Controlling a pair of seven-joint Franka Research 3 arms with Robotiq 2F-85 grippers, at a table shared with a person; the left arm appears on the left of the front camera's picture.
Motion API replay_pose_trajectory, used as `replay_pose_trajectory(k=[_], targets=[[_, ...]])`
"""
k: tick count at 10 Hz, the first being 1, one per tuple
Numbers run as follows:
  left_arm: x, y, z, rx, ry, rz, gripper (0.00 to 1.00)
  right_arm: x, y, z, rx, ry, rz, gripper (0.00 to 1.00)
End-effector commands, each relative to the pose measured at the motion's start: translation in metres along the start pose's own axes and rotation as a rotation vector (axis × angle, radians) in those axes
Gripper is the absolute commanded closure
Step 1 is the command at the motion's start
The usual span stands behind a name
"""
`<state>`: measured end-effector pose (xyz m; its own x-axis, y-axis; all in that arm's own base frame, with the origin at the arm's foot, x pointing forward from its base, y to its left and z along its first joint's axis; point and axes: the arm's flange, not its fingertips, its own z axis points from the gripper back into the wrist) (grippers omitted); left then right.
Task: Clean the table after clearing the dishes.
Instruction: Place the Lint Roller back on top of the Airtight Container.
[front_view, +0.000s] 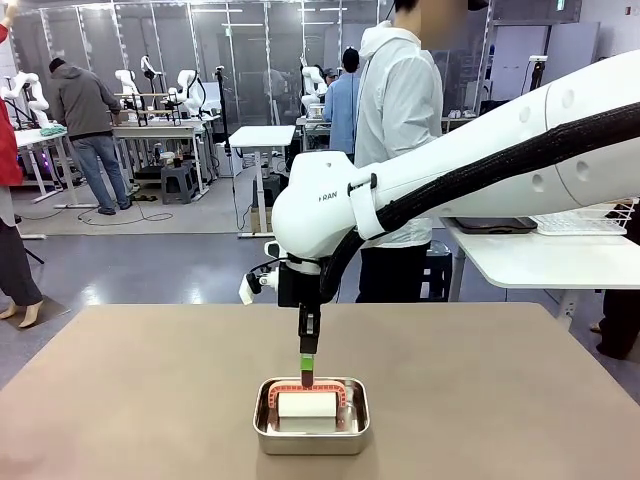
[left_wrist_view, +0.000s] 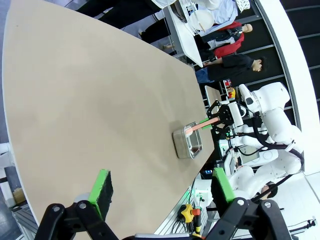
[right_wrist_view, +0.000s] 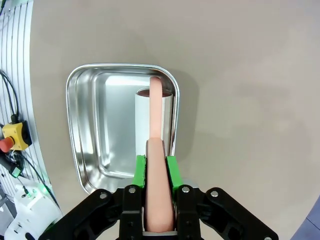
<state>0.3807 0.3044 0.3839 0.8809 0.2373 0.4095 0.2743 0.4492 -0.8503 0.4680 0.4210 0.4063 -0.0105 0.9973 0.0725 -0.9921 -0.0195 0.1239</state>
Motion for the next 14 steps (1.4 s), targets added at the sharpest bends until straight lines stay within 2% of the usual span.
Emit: replay_pose_trajectory(k=[1, 2, 3, 4, 10, 14], targets=[[-0.001, -0.002, 0.003, 0.003, -0.001, -0.014, 0.0, -0.001, -0.001, -0.01, -0.003, -0.002, 0.028, 0.43], [-0.001, -0.002, 0.003, 0.003, -0.001, -0.014, 0.0, 0.0, 0.0, -0.006, -0.011, 0.001, 0.031, 0.2], [-0.001, -0.002, 0.003, 0.003, -0.001, -0.014, 0.0, 0.004, 0.0, 0.001, -0.025, -0.001, 0.029, 0.07], [-0.001, -0.002, 0.003, 0.003, -0.001, -0.014, 0.0, 0.008, -0.001, 0.01, -0.057, 0.023, 0.022, 0.0], [-0.001, -0.002, 0.003, 0.003, -0.001, -0.014, 0.0, 0.008, 0.0, 0.046, -0.118, 0.019, 0.017, 0.0], [-0.001, -0.002, 0.003, 0.003, -0.001, -0.014, 0.0, 0.008, -0.008, 0.044, -0.102, -0.001, 0.032, 0.0]])
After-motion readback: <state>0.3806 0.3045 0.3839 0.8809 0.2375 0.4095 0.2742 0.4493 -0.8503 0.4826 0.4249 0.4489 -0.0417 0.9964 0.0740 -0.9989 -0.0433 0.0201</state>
